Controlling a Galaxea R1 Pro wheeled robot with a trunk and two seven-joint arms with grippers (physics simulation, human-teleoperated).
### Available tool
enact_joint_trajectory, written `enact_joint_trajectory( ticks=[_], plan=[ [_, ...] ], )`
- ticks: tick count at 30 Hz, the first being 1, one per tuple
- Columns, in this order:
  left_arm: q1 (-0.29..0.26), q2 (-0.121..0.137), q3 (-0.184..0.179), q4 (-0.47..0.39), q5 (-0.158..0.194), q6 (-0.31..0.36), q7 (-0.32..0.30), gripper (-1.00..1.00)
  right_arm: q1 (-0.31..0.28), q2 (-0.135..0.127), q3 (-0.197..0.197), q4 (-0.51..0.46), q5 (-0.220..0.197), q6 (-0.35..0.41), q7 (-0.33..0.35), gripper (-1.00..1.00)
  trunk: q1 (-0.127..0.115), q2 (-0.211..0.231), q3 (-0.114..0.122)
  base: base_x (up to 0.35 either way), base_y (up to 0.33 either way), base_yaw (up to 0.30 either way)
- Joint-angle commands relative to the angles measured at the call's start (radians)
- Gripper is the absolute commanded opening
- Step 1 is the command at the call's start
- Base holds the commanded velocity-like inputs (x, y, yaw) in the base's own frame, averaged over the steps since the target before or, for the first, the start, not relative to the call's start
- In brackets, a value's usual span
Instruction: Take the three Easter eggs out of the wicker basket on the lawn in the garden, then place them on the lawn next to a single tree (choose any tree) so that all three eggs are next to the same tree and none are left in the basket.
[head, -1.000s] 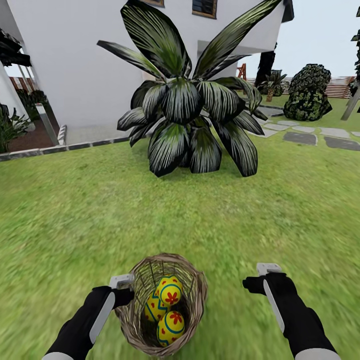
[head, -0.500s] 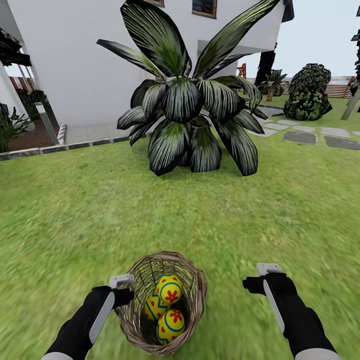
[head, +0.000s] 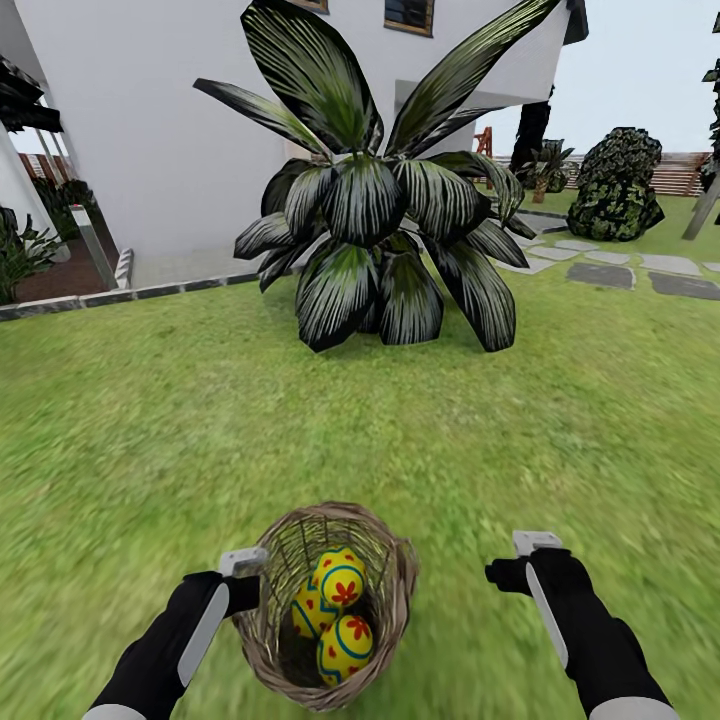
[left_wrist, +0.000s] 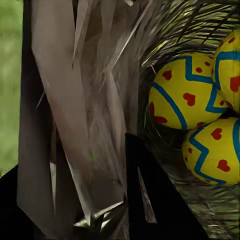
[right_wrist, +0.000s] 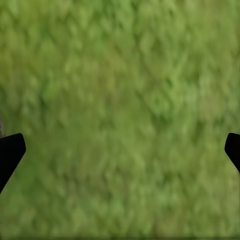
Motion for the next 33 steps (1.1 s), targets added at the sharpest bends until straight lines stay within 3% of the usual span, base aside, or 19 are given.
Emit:
enact_joint_trajectory(
  ticks=[1, 11, 33],
  plan=[
    [0.0, 0.001, -0.003, -0.002, 0.0, 0.005, 0.009, -1.0, 0.0, 0.0, 0.0, -0.001, 0.007, 0.005, 0.003, 1.0, 0.0, 0.0, -0.001, 0.0, 0.0, 0.0],
    [0.0, -0.003, -0.003, -0.002, 0.003, 0.004, 0.002, -1.0, 0.0, -0.001, 0.0, -0.001, 0.007, 0.005, 0.003, 1.0, 0.0, 0.0, -0.001, 0.0, 0.0, 0.0],
    [0.0, 0.0, -0.005, -0.017, 0.005, 0.005, 0.001, -1.0, 0.0, 0.0, -0.001, -0.01, 0.01, 0.005, 0.004, 1.0, -0.085, 0.154, 0.068, 0.0, 0.0, 0.0]
  ],
)
